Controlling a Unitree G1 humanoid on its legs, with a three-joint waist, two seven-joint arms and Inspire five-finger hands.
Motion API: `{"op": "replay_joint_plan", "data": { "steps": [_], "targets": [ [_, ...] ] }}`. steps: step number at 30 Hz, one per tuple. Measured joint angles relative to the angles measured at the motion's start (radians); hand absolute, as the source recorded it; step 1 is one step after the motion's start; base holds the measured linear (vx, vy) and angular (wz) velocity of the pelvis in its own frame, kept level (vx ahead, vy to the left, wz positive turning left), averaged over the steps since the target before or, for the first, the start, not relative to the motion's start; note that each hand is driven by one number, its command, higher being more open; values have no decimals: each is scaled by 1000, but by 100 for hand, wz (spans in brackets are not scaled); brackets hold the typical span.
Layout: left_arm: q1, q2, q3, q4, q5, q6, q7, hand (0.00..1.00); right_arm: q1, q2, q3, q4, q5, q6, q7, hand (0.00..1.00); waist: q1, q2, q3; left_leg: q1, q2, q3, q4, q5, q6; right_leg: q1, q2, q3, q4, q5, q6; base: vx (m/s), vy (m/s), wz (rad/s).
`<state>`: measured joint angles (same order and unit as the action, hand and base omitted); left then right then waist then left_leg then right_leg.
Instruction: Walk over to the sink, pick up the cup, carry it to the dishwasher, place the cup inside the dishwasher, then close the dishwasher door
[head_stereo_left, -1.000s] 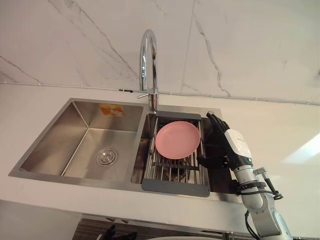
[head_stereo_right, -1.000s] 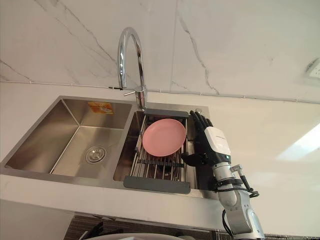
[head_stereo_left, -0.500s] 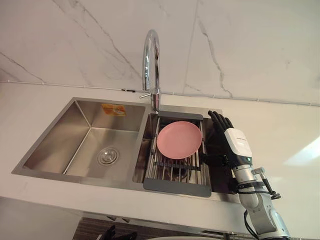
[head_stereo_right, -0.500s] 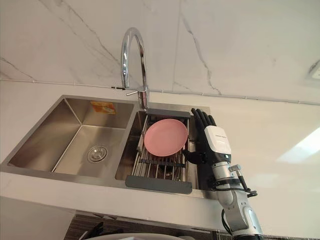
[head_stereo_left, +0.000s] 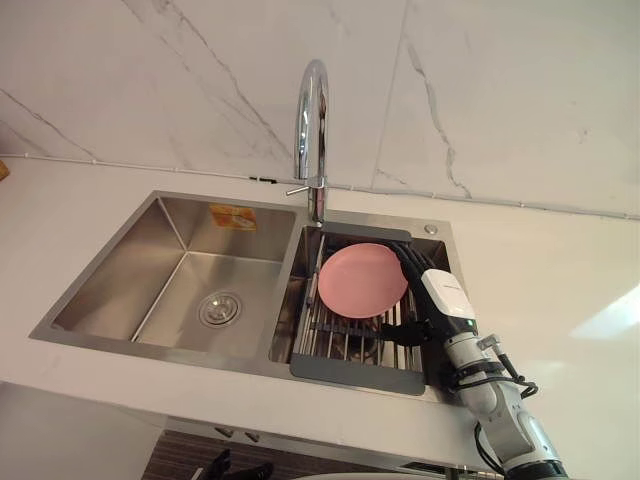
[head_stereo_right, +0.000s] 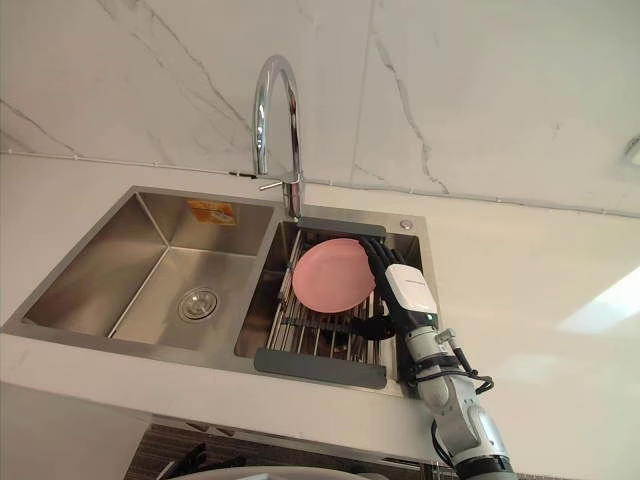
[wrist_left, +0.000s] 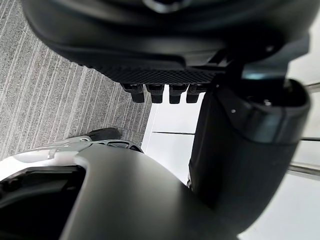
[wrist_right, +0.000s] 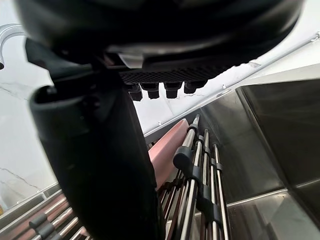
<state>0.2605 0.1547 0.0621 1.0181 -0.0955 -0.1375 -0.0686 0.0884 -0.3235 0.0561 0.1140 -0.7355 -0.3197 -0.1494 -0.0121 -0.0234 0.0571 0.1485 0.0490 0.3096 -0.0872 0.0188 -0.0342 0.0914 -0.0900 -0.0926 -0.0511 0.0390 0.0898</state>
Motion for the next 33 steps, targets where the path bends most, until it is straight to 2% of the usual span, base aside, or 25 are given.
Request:
{"op": "replay_joint_plan", "data": {
  "steps": [11, 22, 27, 33],
  "targets": [
    [0, 5, 3, -17, 0, 0, -3, 100, -31, 3, 40, 33, 5, 0, -4, 100, 18, -12, 10, 0, -2, -17, -5, 6, 0, 10, -2, -18, 0, 0, 0, -22, -15, 4],
    [1, 4, 4, -31, 16, 2, -3, 100, -73, 12, 53, 76, 5, 4, -10, 100, 23, -11, 20, 1, -6, -22, -5, 8, 2, 15, -5, -23, 1, 0, 0, -6, -3, 1],
    [1, 3, 4, -34, 16, 2, -3, 100, -92, 13, 72, 92, 3, 24, -13, 100, 25, -9, 26, 2, -6, -24, -5, 9, 3, 17, -6, -25, 1, 0, 0, 0, 0, 0],
    [1, 3, 4, -42, 16, 3, -3, 100, -121, 13, 72, 136, -1, 78, -39, 100, 25, -9, 40, 4, -7, -24, -5, 10, 4, 18, -7, -25, 3, 0, 0, 0, 0, 0]
  ]
}}
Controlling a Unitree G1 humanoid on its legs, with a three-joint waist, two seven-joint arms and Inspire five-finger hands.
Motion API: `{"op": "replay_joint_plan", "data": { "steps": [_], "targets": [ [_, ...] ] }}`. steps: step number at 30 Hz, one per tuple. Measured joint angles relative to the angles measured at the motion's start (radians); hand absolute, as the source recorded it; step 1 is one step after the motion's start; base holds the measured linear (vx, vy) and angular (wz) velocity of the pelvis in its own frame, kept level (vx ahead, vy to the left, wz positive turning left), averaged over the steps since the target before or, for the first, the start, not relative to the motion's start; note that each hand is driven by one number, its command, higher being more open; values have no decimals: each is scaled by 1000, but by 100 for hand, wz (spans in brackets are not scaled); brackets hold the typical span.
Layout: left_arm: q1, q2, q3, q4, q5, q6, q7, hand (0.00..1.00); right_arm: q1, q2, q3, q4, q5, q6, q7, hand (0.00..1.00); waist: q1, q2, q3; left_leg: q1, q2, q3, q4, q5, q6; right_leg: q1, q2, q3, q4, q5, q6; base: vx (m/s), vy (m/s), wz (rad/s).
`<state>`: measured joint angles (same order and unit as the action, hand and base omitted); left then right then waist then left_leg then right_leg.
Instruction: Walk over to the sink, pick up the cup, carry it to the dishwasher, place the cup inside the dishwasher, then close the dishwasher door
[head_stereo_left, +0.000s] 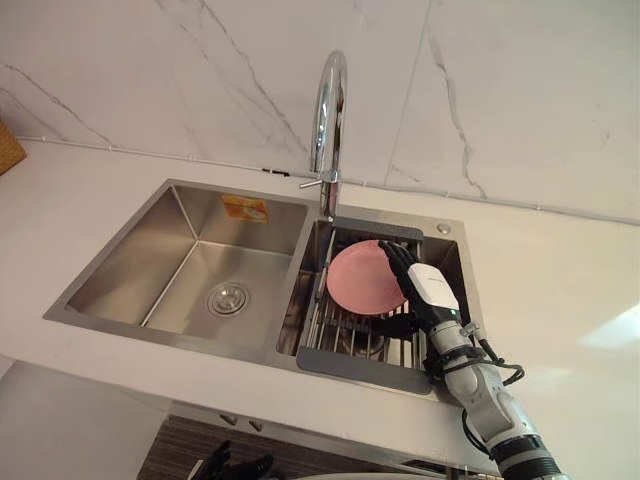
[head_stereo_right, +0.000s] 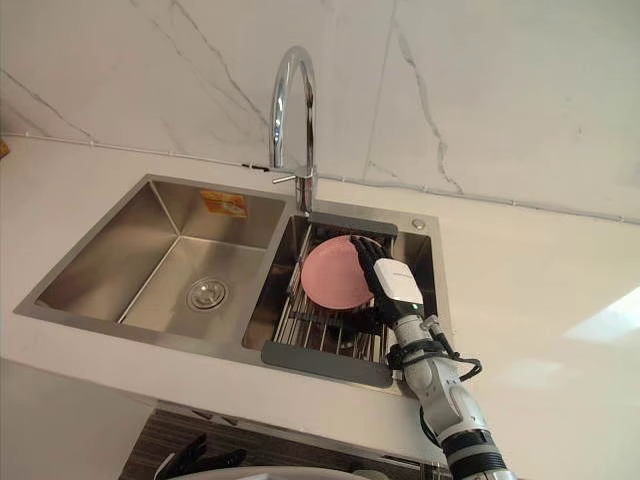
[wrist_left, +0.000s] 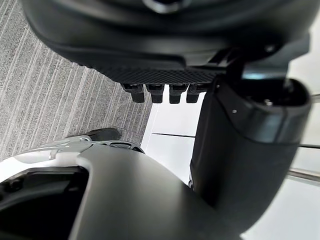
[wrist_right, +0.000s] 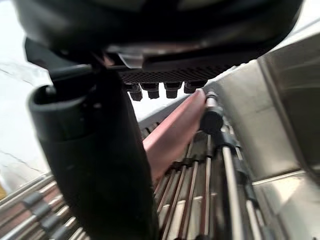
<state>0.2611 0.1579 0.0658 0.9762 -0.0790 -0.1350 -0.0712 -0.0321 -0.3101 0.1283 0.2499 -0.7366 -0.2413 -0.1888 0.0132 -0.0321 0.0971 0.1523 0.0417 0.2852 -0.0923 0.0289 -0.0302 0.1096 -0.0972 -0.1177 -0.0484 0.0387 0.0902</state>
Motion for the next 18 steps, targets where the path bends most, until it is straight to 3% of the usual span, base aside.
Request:
{"op": "replay_joint_plan", "data": {
  "steps": [9, 17, 18],
  "targets": [
    [0, -1, -1, -9, 0, 18, 0, 100, -8, 11, 0, 23, 0, 69, -66, 100, 1, 4, 4, 8, 0, -1, 0, 1, 0, 10, 0, -1, 0, 0, 0, 0, 0, 0],
    [0, -1, -1, -20, 1, 24, 0, 100, -39, 33, 0, 61, 1, 84, -93, 100, 7, 4, 5, 9, 0, -3, -1, 4, 2, 10, -2, -4, 4, 0, 0, 0, 0, 0],
    [0, -1, -2, -22, 1, 25, 0, 100, -39, 34, 0, 61, 1, 84, -93, 0, 9, 5, 6, 9, 0, -3, -1, 4, 2, 10, -2, -4, 5, 0, 0, 0, 0, 0]
  ]
}}
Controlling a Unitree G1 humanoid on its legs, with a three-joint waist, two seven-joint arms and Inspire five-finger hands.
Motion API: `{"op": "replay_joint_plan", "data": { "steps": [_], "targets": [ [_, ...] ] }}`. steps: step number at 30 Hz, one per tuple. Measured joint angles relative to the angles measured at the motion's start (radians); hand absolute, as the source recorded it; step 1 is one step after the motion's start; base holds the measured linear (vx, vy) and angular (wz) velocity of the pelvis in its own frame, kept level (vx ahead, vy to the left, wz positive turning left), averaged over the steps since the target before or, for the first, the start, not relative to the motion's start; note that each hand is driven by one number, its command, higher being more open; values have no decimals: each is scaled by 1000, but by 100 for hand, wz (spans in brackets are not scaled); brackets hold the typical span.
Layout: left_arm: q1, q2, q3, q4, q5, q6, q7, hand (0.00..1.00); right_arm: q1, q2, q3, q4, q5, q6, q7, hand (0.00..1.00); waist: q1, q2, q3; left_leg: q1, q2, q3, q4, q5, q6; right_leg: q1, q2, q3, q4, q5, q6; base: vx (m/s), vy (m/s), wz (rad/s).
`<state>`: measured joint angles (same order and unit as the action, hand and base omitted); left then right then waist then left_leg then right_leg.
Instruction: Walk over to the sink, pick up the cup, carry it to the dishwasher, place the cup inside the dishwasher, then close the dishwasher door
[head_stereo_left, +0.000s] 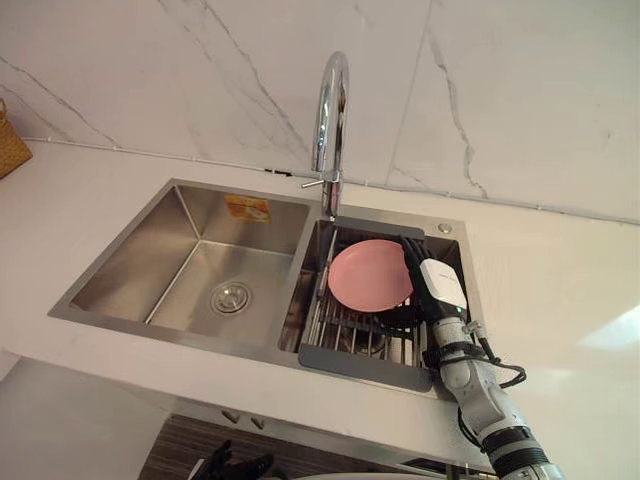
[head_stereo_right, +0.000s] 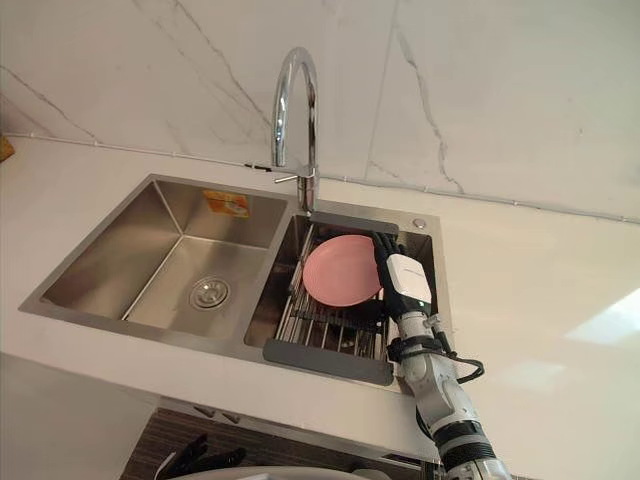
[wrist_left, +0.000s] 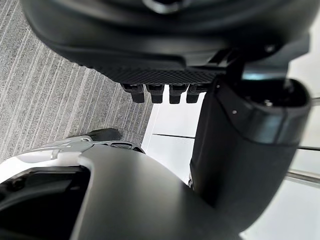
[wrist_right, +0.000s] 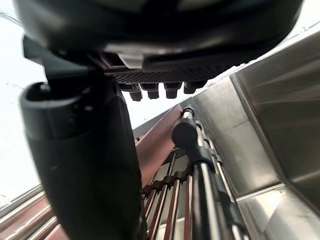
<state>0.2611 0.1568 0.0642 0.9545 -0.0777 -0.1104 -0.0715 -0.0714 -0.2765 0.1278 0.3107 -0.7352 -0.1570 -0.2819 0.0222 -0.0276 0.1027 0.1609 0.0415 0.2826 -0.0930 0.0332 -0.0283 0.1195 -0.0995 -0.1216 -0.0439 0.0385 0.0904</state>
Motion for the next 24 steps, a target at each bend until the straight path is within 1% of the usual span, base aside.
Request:
{"op": "replay_joint_plan", "data": {
  "steps": [4, 11, 14, 20, 24],
  "targets": [
    [0, -1, 0, -6, 0, 5, -1, 100, -3, 2, 3, 7, 7, -1, 0, 0, 10, 0, 0, 0, 0, 0, 0, 0, 0, 0, 0, -1, 0, 0, 0, 0, 0, 0],
    [0, -1, 0, -6, 0, 6, -4, 100, -91, -5, 5, 67, 44, -2, -29, 0, 11, 2, 1, 3, 4, 0, 0, 1, 1, 3, 0, -1, 1, 0, 0, 0, 0, 0],
    [0, -1, 0, -6, 0, 6, -6, 100, -101, -29, 11, 68, 47, -7, -19, 0, 13, 2, 2, 3, 6, 0, 0, 1, 0, 4, 1, -2, -3, 0, 0, 0, 0, 0],
    [-1, -1, 0, -6, 0, 4, -7, 100, -102, -20, 3, 68, 111, -15, -15, 0, 13, 1, 2, 3, 8, 1, -1, 0, -1, 7, 3, -4, -7, 0, 0, 0, 0, 0],
    [-1, -1, -1, -6, 0, 2, -7, 100, -102, -21, -7, 68, 126, -24, -3, 0, 12, 1, 2, 3, 9, 3, -1, 0, -1, 7, 4, -4, -7, 0, 0, 0, 0, 0]
  ]
}}
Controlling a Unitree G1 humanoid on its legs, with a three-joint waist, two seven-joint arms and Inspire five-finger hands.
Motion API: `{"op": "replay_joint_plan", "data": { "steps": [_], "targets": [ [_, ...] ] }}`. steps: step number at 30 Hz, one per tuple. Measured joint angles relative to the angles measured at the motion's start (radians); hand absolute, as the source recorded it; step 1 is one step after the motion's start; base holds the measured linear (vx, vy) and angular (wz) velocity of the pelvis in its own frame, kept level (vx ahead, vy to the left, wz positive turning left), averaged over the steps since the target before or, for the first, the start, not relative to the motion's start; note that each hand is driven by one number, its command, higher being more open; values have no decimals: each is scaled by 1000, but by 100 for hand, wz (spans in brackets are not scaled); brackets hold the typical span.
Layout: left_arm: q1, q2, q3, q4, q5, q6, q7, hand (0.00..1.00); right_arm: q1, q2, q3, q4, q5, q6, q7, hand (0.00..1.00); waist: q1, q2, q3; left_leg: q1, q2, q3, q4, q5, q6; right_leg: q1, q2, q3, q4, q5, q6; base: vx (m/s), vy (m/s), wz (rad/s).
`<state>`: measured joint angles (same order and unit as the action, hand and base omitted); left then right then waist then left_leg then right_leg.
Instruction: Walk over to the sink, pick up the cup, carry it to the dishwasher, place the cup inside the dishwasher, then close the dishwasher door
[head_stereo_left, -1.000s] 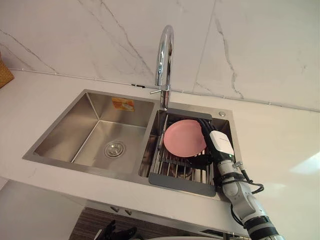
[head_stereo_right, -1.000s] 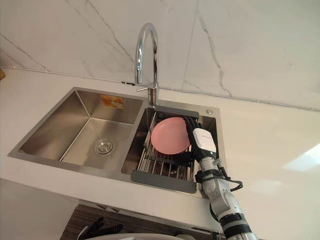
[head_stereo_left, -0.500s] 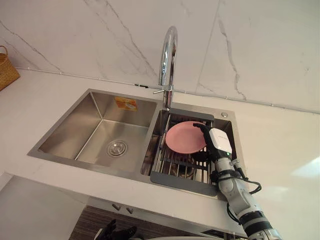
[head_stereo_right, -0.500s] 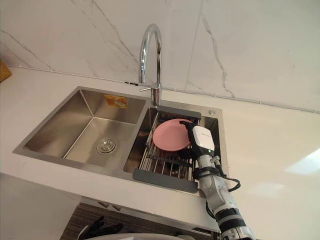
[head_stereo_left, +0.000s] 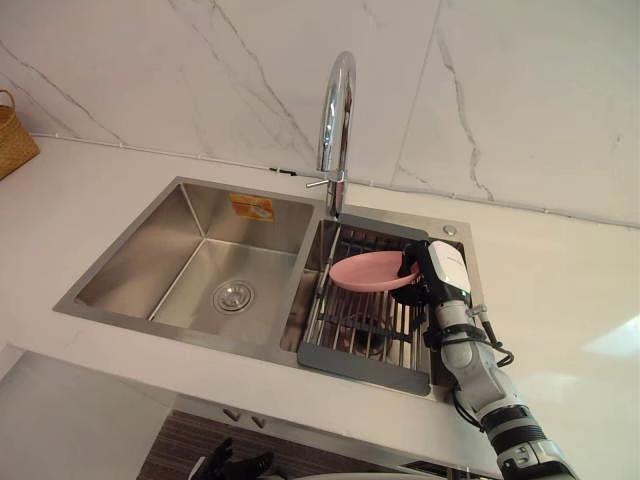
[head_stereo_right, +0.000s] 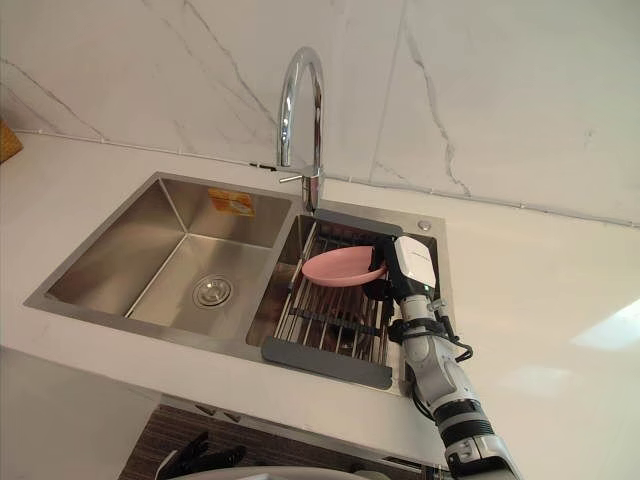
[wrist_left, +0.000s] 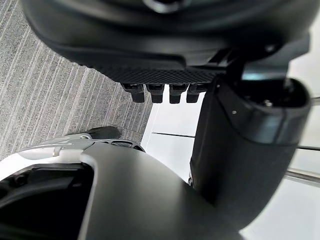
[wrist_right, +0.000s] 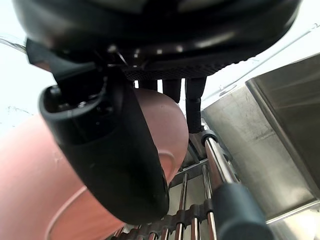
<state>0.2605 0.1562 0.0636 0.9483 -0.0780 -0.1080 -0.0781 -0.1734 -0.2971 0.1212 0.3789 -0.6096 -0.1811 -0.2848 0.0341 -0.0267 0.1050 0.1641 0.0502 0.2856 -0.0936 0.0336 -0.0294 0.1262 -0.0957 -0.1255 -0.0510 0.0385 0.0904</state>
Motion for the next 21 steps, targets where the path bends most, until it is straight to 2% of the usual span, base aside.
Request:
{"op": "replay_joint_plan", "data": {
  "steps": [5, 13, 15, 21],
  "targets": [
    [0, 0, 0, 0, 0, -2, 0, 100, 18, 0, -9, -14, 21, -20, 7, 0, -1, 0, 0, 1, 1, 3, 0, -1, -2, 0, 1, 3, -1, 0, 0, 0, 0, 0],
    [0, -2, 0, 7, -1, -10, 0, 100, 114, 1, -18, -148, 69, -50, 41, 0, -12, 4, 3, 1, 8, 15, 1, -7, -10, -3, 9, 14, -9, 0, 0, 0, -1, -5],
    [0, -3, 0, 16, -1, -13, 0, 100, 143, 15, -33, -210, 109, -76, 45, 0, -27, 10, 6, 1, 9, 21, 2, -8, -11, -6, 11, 20, -9, 1, -1, -7, -13, -8],
    [-1, -8, 1, 37, -1, -32, 1, 100, 197, 30, -58, -432, 156, -171, 44, 0, -36, 17, 6, 14, 16, 42, 6, -10, -14, -6, 19, 45, -8, 6, -7, -28, -20, -11]
  ]
}}
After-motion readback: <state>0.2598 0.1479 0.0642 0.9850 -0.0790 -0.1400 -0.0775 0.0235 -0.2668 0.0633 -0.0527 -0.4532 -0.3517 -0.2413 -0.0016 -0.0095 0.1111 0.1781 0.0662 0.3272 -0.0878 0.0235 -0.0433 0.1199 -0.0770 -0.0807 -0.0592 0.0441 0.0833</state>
